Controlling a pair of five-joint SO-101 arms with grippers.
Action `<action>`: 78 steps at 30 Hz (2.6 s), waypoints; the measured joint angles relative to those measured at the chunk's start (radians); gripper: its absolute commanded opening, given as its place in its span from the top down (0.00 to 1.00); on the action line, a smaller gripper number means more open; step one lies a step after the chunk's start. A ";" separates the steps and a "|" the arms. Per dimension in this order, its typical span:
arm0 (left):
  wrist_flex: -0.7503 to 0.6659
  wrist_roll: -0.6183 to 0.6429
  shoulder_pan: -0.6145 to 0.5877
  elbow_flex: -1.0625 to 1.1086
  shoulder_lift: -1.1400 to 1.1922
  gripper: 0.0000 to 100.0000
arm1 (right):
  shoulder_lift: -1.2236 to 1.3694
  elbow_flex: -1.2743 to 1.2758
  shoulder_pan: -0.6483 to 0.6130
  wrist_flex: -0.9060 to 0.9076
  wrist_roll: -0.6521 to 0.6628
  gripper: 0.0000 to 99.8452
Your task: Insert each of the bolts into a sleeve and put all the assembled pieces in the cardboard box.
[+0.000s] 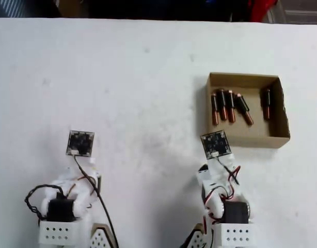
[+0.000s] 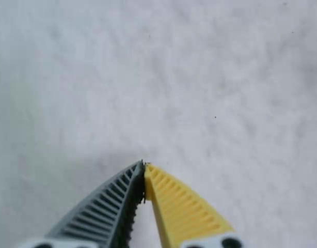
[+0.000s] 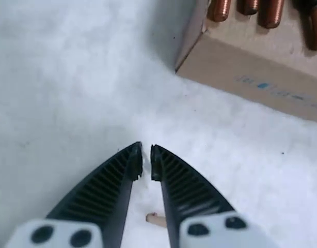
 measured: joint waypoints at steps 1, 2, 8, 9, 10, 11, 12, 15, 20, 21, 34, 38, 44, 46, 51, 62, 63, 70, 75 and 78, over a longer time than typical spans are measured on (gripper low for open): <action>0.000 0.000 0.000 0.000 0.000 0.98 | 0.000 0.002 0.000 0.000 0.000 0.98; 0.000 0.000 0.000 0.000 0.000 0.98 | 0.000 0.002 0.000 0.000 0.000 0.98; 0.000 0.000 0.000 0.000 0.000 0.98 | 0.000 0.002 0.000 0.009 -0.032 0.98; 0.000 0.000 0.000 0.000 0.000 0.98 | 0.000 0.002 0.000 0.020 -0.058 0.98; 0.000 0.000 0.000 0.000 0.000 0.98 | 0.000 0.002 0.000 0.028 -0.087 0.98; 0.000 0.000 0.000 0.000 0.000 0.98 | 0.000 0.002 0.000 0.034 -0.110 0.98; 0.000 0.000 0.000 0.000 0.000 0.98 | 0.000 0.002 0.000 0.038 -0.133 0.98; 0.000 0.000 0.000 0.000 0.000 0.98 | 0.000 0.002 0.000 0.061 -0.190 0.98; 0.000 0.000 0.000 0.000 0.000 0.98 | 0.000 0.002 0.000 0.078 -0.269 0.98; 0.000 0.000 0.000 0.000 0.000 0.98 | 0.000 0.002 0.000 0.078 -0.281 0.98; 0.000 0.000 0.000 0.000 0.000 0.98 | 0.000 0.002 0.000 0.078 -0.296 0.98; 0.000 0.000 0.000 0.000 0.000 0.98 | 0.000 0.002 0.000 0.078 -0.296 0.98; 0.000 0.000 0.000 0.000 0.000 0.98 | 0.000 0.002 0.000 0.078 -0.296 0.98; 0.000 0.000 0.000 0.000 0.000 0.98 | 0.000 0.002 0.000 0.078 -0.296 0.98; 0.000 0.000 0.000 0.000 0.000 0.98 | 0.000 0.002 0.000 0.078 -0.296 0.98; 0.000 0.000 0.000 0.000 0.000 0.98 | 0.000 0.002 0.000 0.078 -0.296 0.98; 0.000 0.000 0.000 0.000 0.000 0.98 | 0.000 0.002 0.000 0.078 -0.296 0.98; 0.000 0.000 0.000 0.000 0.000 0.98 | 0.000 0.002 0.000 0.078 -0.296 0.98; 0.000 0.000 0.000 0.000 0.000 0.98 | 0.000 0.002 0.000 0.078 -0.296 0.98; 0.000 0.000 0.000 0.000 0.000 0.98 | 0.000 0.002 0.000 0.078 -0.296 0.98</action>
